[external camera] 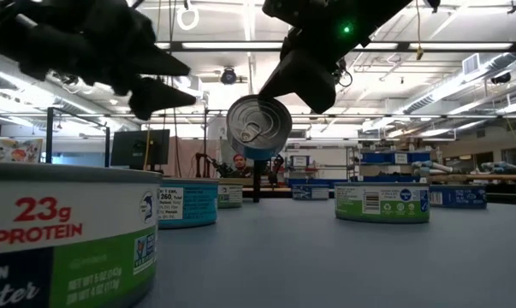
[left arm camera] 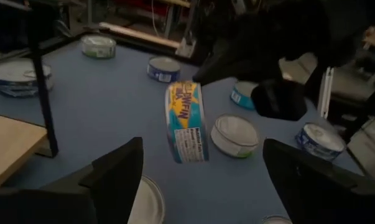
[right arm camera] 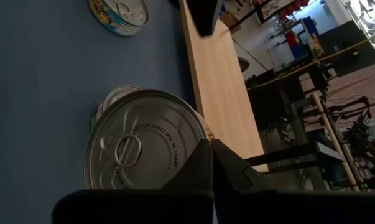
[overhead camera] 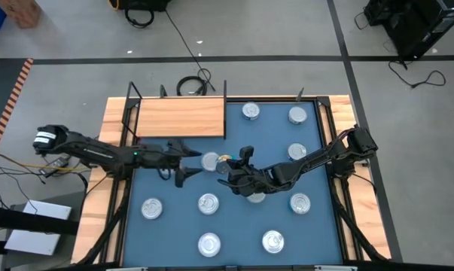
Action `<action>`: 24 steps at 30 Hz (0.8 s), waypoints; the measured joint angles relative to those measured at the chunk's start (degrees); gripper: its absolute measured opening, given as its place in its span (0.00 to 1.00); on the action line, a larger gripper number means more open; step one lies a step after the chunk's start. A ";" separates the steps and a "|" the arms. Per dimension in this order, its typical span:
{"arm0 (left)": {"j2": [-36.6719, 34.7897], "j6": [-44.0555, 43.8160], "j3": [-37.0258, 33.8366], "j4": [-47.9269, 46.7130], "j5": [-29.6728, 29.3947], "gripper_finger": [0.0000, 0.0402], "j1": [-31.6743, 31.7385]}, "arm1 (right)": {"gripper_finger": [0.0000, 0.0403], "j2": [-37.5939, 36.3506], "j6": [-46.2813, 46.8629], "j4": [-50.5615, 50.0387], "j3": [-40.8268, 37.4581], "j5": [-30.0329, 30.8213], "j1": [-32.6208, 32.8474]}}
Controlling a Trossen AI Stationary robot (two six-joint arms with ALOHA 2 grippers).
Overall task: Stack canned seafood by type on shelf
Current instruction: Put the yellow blue tuna can on the shelf
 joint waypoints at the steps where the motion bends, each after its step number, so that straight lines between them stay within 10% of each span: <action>1: 1.66 0.64 0.93 -0.03 -0.29 0.83 -0.20 | 0.00 0.00 0.00 0.00 0.00 -0.04 0.02; 24: 17.32 1.59 12.14 -3.17 -1.34 0.83 -0.69 | 0.00 0.00 -6.21 3.21 0.00 1.86 2.47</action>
